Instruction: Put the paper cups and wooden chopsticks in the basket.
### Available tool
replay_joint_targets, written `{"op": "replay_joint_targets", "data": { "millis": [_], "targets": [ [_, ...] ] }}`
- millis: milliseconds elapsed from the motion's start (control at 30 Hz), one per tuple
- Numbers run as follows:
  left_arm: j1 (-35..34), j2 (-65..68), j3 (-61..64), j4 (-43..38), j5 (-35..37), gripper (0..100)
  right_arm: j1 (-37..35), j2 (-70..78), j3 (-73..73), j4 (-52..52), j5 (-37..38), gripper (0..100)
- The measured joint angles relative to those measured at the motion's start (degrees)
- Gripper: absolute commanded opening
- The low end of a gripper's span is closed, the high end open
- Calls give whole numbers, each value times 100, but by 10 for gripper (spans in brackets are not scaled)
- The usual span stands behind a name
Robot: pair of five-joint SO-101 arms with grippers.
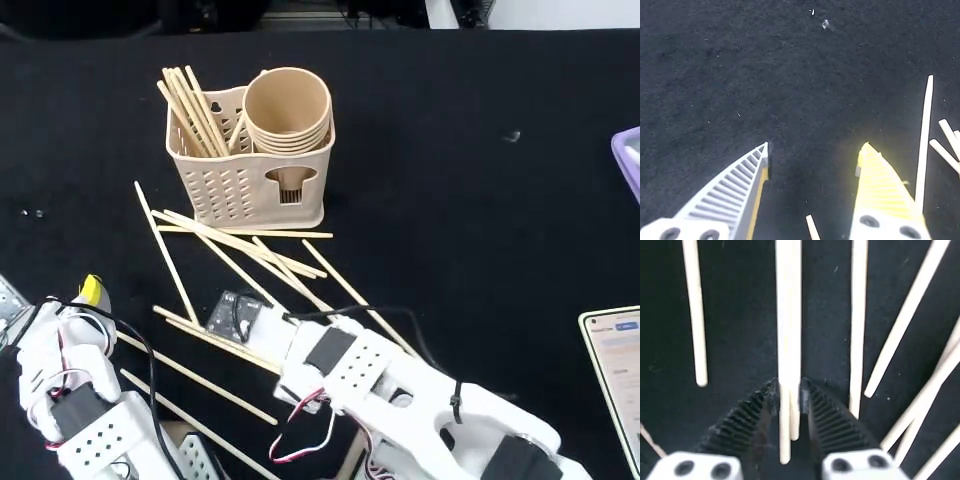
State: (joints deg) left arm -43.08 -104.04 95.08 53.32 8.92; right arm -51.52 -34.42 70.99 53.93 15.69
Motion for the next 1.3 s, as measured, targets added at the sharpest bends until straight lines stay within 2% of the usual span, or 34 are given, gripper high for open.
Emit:
{"op": "replay_joint_targets", "data": {
  "millis": [133,333,600,733,1033,1200,1300],
  "targets": [
    [0,0,0,0,0,284,0,0,0,-9,0,141],
    [0,0,0,0,0,284,0,26,-35,-598,-9,141],
    [0,0,0,0,0,284,9,1688,-967,-1046,-255,139],
    [0,0,0,0,0,284,26,2171,-1415,-818,-255,100],
    [0,0,0,0,0,284,35,2224,-1662,-607,-264,101],
    [0,0,0,0,0,284,9,1644,-1837,53,-281,191],
    [0,0,0,0,0,284,9,1398,-1837,281,-378,179]
  ]
}}
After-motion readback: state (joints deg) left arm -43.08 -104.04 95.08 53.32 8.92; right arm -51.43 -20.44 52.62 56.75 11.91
